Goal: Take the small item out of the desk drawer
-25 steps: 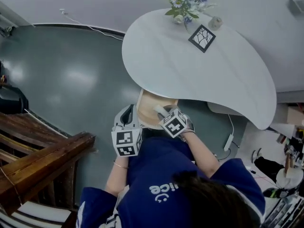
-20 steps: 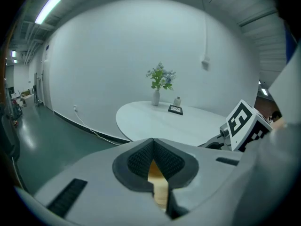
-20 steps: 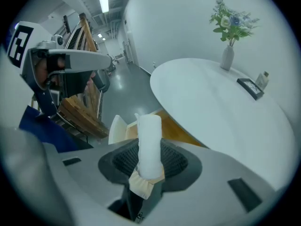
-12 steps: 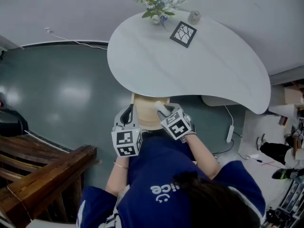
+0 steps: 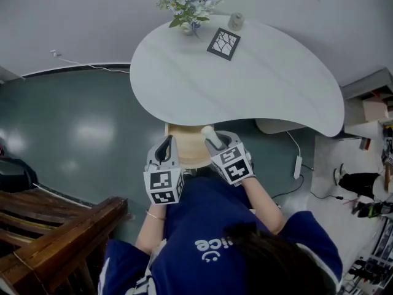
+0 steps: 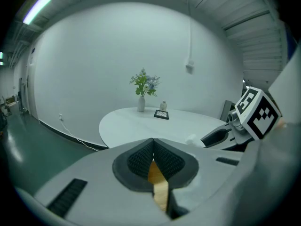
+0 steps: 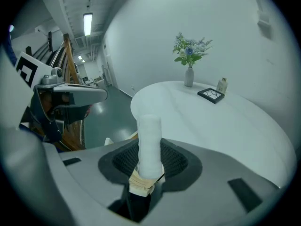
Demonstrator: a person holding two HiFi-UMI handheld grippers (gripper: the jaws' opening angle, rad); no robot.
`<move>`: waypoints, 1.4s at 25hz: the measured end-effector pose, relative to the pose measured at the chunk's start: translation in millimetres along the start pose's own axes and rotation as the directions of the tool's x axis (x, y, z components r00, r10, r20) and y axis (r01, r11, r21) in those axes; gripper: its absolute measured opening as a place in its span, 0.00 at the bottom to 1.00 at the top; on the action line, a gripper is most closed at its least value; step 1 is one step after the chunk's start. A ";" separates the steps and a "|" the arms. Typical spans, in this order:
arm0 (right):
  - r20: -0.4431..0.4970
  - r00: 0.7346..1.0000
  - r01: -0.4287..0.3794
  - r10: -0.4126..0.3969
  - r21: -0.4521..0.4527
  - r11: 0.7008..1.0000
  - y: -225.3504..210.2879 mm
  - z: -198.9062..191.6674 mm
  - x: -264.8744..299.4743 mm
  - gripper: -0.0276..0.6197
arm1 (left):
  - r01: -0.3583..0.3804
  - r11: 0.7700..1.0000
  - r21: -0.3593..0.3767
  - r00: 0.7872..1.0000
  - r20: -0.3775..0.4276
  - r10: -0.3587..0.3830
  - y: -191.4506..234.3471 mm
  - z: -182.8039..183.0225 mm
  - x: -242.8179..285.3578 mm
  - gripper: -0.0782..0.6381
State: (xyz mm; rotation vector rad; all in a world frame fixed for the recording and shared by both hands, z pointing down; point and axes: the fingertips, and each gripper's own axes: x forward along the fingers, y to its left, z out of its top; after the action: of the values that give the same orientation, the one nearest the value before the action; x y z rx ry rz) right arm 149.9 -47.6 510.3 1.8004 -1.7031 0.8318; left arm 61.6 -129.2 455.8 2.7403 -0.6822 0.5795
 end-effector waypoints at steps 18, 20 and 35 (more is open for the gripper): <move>0.209 0.955 0.182 -0.211 0.147 0.972 -35.5 20.1 -47.7 0.26 | 0.019 0.999 0.034 0.998 0.051 -0.020 -12.1 15.6 -6.2 0.11; 0.224 0.945 0.203 -0.239 0.173 0.964 -42.1 21.6 -52.8 0.26 | 0.021 0.999 0.036 0.998 0.054 -0.023 -13.8 16.3 -6.4 0.11; 0.338 0.885 0.251 -0.320 0.232 0.940 -55.7 38.0 -74.6 0.26 | 0.022 0.999 0.040 0.997 0.072 -0.025 -17.9 19.8 -5.8 0.11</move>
State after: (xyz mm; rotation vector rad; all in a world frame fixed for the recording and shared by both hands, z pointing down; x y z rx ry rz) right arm 207.0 -20.9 431.9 2.3910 -1.5529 0.5570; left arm 72.0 -118.2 433.0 2.8144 -0.6608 0.4959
